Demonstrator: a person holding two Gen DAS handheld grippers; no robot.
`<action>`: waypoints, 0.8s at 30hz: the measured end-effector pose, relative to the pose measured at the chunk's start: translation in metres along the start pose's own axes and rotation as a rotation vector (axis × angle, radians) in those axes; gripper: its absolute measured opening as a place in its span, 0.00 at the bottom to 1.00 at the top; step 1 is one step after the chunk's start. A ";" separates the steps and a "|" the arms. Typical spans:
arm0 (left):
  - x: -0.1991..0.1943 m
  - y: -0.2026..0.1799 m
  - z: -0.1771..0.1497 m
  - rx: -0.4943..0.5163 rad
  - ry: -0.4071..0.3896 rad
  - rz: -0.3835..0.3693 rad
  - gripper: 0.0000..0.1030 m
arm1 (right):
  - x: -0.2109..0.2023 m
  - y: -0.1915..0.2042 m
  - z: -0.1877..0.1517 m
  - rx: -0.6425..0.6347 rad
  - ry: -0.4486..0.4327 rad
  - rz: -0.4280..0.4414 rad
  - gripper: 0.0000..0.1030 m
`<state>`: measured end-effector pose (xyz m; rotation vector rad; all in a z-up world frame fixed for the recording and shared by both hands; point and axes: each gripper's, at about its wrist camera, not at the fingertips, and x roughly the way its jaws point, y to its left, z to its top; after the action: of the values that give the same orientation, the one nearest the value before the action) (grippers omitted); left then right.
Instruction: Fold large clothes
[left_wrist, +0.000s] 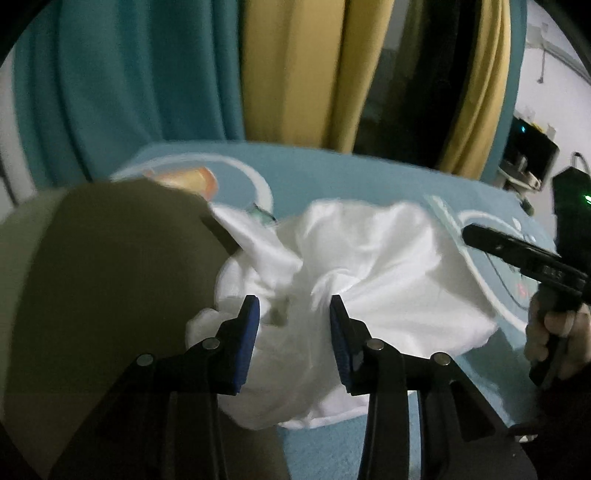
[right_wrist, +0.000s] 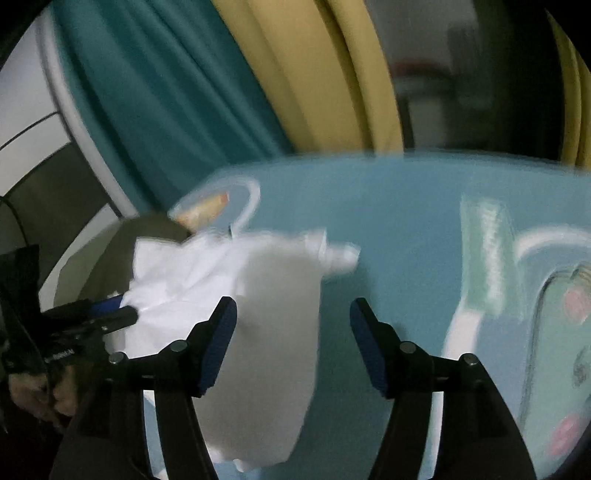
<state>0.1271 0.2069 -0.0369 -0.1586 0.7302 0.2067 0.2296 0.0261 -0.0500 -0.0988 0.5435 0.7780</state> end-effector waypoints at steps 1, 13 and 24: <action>-0.009 -0.004 0.005 0.015 -0.033 0.008 0.39 | -0.003 0.010 0.005 -0.076 -0.007 0.001 0.34; 0.072 -0.019 0.013 0.050 0.126 -0.014 0.41 | 0.073 0.004 -0.007 -0.102 0.170 0.018 0.23; 0.032 -0.030 0.000 0.065 0.076 0.022 0.41 | 0.028 0.015 -0.015 -0.143 0.167 0.007 0.37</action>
<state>0.1573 0.1816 -0.0562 -0.0969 0.8140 0.1981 0.2286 0.0506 -0.0754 -0.2960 0.6465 0.8194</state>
